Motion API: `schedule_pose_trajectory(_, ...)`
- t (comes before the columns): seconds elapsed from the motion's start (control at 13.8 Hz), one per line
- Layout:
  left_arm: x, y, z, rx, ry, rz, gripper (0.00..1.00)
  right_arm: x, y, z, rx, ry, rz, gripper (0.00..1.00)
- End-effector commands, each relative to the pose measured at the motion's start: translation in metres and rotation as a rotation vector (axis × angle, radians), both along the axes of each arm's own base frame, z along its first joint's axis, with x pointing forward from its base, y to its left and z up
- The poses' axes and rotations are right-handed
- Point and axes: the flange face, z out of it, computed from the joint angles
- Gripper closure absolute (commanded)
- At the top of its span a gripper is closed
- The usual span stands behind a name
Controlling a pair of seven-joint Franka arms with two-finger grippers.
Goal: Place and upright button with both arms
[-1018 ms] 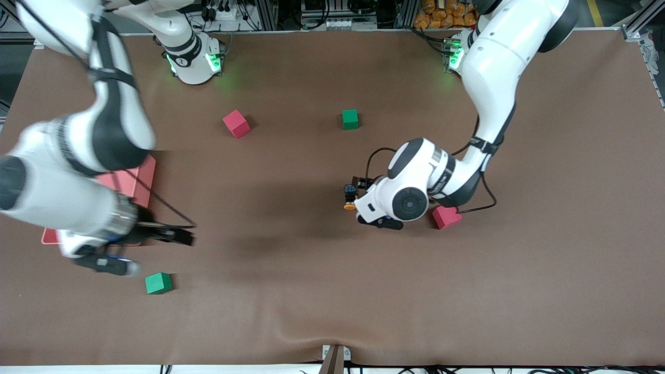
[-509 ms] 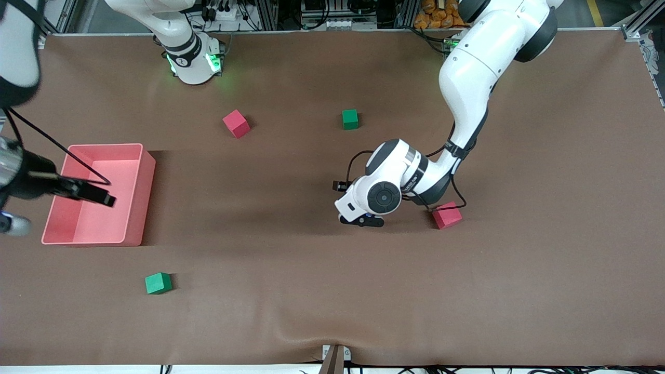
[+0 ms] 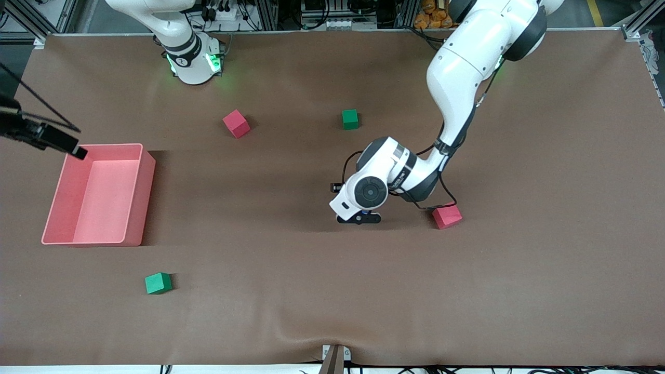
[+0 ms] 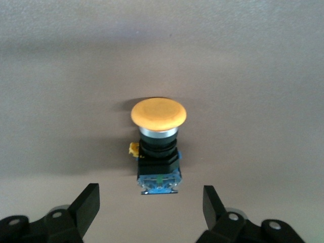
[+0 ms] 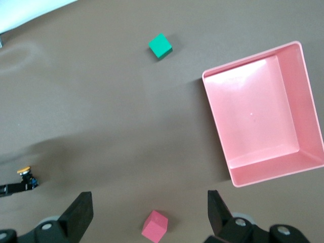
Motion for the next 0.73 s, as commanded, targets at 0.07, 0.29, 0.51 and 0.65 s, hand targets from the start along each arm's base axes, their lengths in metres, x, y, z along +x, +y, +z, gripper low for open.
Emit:
schedule_pose_trajectory(0.07, 0.005, -0.007, 0.000, -0.020, -0.030, 0.023, 0.10, -0.034, 0.023, -0.003, -0.054, -0.003, 0.020, 0.00)
schedule_pose_trajectory(0.29, 0.003, -0.006, -0.010, -0.013, -0.020, 0.015, 0.11, -0.021, 0.021, 0.020, -0.104, -0.042, 0.037, 0.00)
schedule_pose_trajectory(0.51, 0.002, -0.006, -0.016, -0.018, -0.019, -0.010, 0.22, -0.020, 0.019, 0.026, -0.104, 0.002, 0.040, 0.00)
schedule_pose_trajectory(0.65, 0.003, -0.005, -0.016, -0.019, -0.018, -0.013, 0.22, -0.020, 0.018, 0.027, -0.103, 0.002, 0.040, 0.00)
